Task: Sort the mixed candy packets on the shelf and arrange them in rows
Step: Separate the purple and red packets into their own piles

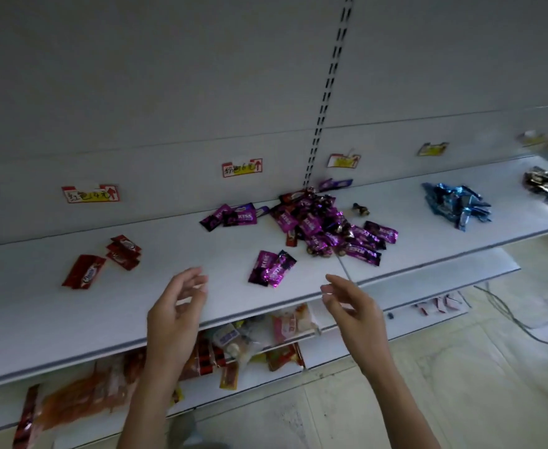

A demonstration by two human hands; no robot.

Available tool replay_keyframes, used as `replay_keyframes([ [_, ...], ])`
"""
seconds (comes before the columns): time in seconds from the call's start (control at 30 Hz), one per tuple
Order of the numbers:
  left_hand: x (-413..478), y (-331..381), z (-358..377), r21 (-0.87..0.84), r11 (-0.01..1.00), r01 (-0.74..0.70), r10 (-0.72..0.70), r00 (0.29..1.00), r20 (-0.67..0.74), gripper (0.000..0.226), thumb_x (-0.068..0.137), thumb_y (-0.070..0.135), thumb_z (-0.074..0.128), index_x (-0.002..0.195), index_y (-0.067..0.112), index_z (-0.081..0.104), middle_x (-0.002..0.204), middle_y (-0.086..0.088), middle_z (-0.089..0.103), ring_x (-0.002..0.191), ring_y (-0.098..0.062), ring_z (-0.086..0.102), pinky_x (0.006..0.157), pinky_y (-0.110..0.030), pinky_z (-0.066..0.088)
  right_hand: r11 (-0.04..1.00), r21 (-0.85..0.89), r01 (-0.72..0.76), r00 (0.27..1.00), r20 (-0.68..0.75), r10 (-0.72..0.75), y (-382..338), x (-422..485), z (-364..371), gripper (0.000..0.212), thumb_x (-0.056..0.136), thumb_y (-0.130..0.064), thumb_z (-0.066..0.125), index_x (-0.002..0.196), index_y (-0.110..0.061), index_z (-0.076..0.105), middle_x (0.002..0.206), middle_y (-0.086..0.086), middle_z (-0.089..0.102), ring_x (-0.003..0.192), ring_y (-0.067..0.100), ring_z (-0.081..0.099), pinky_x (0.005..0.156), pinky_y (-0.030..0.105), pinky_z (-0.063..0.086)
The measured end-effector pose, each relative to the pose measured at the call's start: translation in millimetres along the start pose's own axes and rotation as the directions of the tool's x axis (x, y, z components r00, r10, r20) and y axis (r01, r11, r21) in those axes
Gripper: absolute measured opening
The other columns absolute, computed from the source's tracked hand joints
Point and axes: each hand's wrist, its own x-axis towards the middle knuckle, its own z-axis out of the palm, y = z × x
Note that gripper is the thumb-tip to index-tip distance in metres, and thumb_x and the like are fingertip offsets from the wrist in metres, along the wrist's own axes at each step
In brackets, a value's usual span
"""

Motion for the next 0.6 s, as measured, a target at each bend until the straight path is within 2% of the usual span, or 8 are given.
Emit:
replay_keyframes([
  [0.2,-25.8,18.8,74.3,0.034,0.999,-0.01,0.008,0.998,0.057,0.023,0.092,0.013,0.054,0.11,0.027,0.058,0.102,0.019,0.061,0.091,0.016,0.052,0.066,0.002,0.038,0.998,-0.001,-0.067,0.998,-0.015,0.067,24.0,11.2,-68.9,0.025,0.088,-0.011,0.061,0.11,-0.022,0.064,0.094,-0.009,0.068,0.085,-0.004,0.06,0.068,0.007,0.046],
  [0.4,-1.6,24.7,114.0,0.072,0.997,-0.034,0.03,0.998,0.051,0.026,0.09,0.009,0.056,0.109,0.026,0.058,0.102,0.018,0.06,0.089,0.015,0.053,0.066,0.0,0.039,0.997,-0.007,-0.077,0.997,-0.021,0.077,36.1,54.6,-86.8,0.024,0.088,-0.015,0.06,0.109,-0.028,0.062,0.095,-0.012,0.067,0.086,-0.007,0.059,0.07,0.009,0.046],
  [0.5,21.5,2.5,127.9,0.234,0.972,-0.032,0.013,0.997,0.082,0.031,0.088,0.011,0.06,0.117,0.022,0.057,0.105,0.014,0.057,0.09,0.003,0.055,0.069,-0.007,0.039,0.998,-0.014,-0.064,0.998,-0.001,0.064,34.0,84.0,-82.1,0.025,0.088,-0.014,0.06,0.11,-0.027,0.062,0.097,-0.012,0.067,0.085,-0.007,0.058,0.069,0.006,0.046],
  [0.6,32.5,-26.7,142.9,0.386,0.923,0.006,-0.07,0.986,0.152,0.044,0.086,0.011,0.063,0.127,0.018,0.051,0.115,0.003,0.049,0.097,-0.009,0.051,0.079,-0.019,0.039,0.999,-0.05,-0.022,0.999,0.03,0.024,31.1,110.4,-81.0,0.028,0.087,-0.011,0.061,0.11,-0.026,0.061,0.096,-0.011,0.067,0.083,-0.01,0.057,0.07,0.004,0.045],
])
